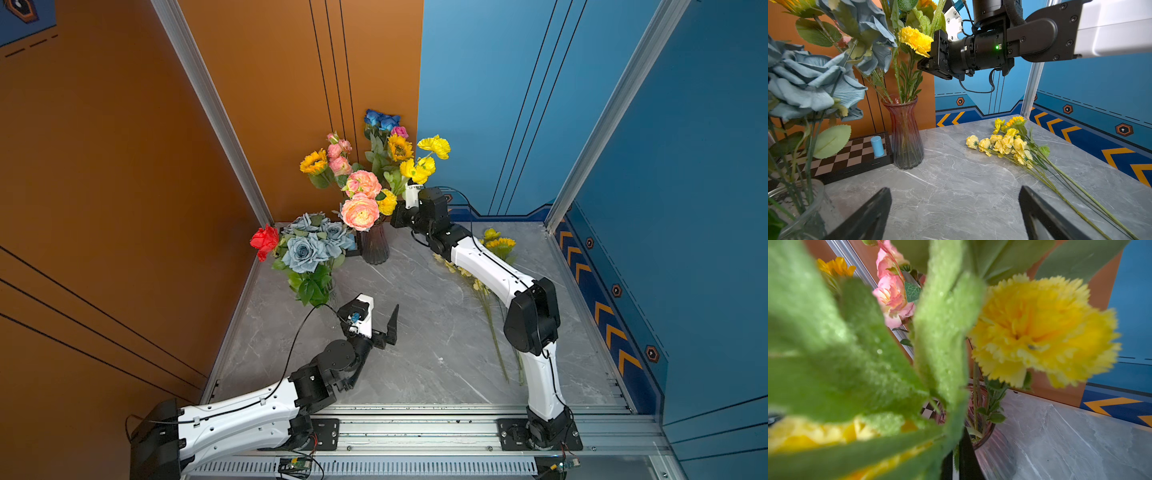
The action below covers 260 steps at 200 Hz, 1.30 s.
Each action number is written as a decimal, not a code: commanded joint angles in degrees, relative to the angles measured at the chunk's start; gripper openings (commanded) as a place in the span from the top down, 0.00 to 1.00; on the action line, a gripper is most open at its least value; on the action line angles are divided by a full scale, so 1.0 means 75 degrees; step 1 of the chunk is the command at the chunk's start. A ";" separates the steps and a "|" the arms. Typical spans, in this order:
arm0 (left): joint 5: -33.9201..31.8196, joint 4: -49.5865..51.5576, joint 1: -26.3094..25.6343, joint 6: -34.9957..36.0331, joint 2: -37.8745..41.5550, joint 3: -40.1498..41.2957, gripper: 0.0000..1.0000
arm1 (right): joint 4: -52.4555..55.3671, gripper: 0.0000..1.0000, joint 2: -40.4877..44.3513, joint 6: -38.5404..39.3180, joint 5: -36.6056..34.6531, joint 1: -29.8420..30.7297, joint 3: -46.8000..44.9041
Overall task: Pick out yellow flowers from the vase
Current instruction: Pick up the flower from the vase.
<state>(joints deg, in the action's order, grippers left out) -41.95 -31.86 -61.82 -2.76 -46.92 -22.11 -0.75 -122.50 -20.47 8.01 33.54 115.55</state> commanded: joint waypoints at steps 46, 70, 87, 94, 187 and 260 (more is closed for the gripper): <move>-0.0052 0.0005 -0.0047 0.0225 0.0056 0.0020 0.02 | 0.0429 1.00 0.1113 0.0409 -0.0295 -0.0113 -0.0292; -0.0075 0.0005 -0.0069 0.0263 0.0057 0.0000 0.02 | 0.0476 1.00 0.1311 0.0356 -0.0234 -0.0223 -0.0405; -0.0078 0.0005 -0.0082 0.0287 0.0046 -0.0015 0.02 | 0.0510 1.00 0.1456 0.0327 -0.0248 -0.0309 -0.0504; -0.0072 0.0005 -0.0086 0.0298 0.0039 -0.0027 0.02 | 0.0511 1.00 0.1547 0.0327 -0.0267 -0.0340 -0.0551; -0.0055 0.0005 -0.0183 0.0442 -0.0083 -0.0192 0.02 | 0.1282 1.00 0.2563 0.0724 -0.0380 -0.0821 -0.0623; -0.0125 0.0004 -0.0298 0.0521 -0.0085 -0.0268 0.02 | 0.1853 1.00 0.3330 0.0960 -0.0389 -0.1097 -0.0586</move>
<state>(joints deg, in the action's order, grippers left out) -42.00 -31.86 -63.18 0.05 -47.62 -22.17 11.09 -100.07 -15.16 6.15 26.09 111.24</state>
